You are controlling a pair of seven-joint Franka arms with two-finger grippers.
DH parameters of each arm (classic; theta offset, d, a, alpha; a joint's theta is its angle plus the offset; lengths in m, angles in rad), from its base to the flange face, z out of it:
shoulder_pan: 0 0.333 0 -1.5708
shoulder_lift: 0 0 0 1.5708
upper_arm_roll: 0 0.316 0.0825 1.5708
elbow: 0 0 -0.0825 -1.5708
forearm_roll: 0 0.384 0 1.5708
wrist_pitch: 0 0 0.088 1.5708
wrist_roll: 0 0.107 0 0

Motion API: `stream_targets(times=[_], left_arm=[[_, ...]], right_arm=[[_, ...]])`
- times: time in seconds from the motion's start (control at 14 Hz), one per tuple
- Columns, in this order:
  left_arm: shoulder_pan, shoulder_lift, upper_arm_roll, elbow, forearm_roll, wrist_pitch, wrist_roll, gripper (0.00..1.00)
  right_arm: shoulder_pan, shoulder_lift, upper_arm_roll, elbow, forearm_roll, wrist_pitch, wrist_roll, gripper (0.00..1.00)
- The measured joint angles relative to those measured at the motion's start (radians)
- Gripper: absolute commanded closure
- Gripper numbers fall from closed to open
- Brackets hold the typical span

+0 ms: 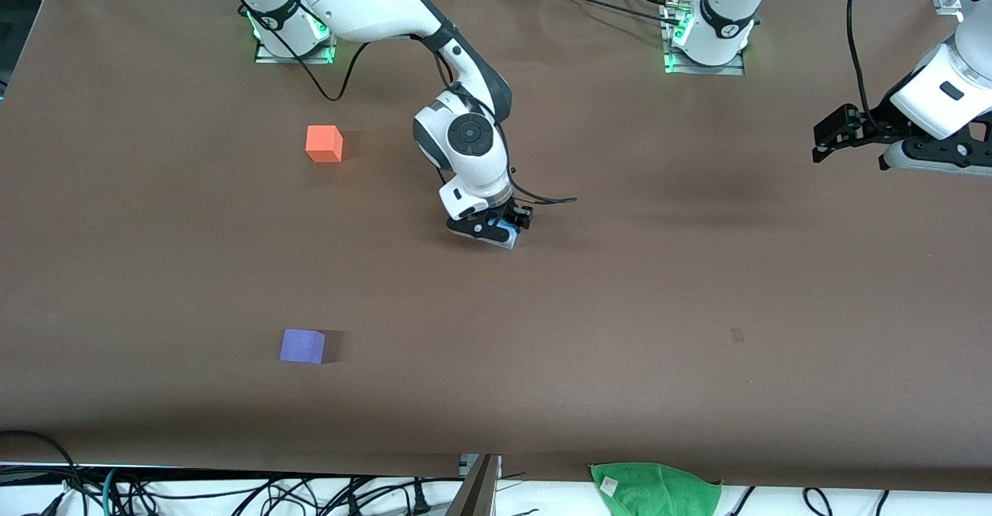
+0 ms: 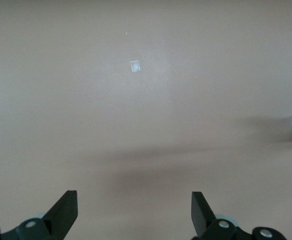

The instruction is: Place blue block between orange and purple blocks

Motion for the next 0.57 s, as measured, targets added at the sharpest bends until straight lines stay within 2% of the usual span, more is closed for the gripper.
stream_targets(times=[0.21,0.57], left_arm=[[-0.002,0.000,-0.007,0.000,0.016,0.000,0.000,0.00],[-0.003,0.000,-0.009,0.001,0.018,0.000,0.000,0.00]], right_arm=[[-0.036,-0.010,-0.023,0.021,-0.002,-0.079,-0.078,0.91],[-0.206,-0.139,-0.029,0.026,0.000,-0.357,-0.435,0.86]])
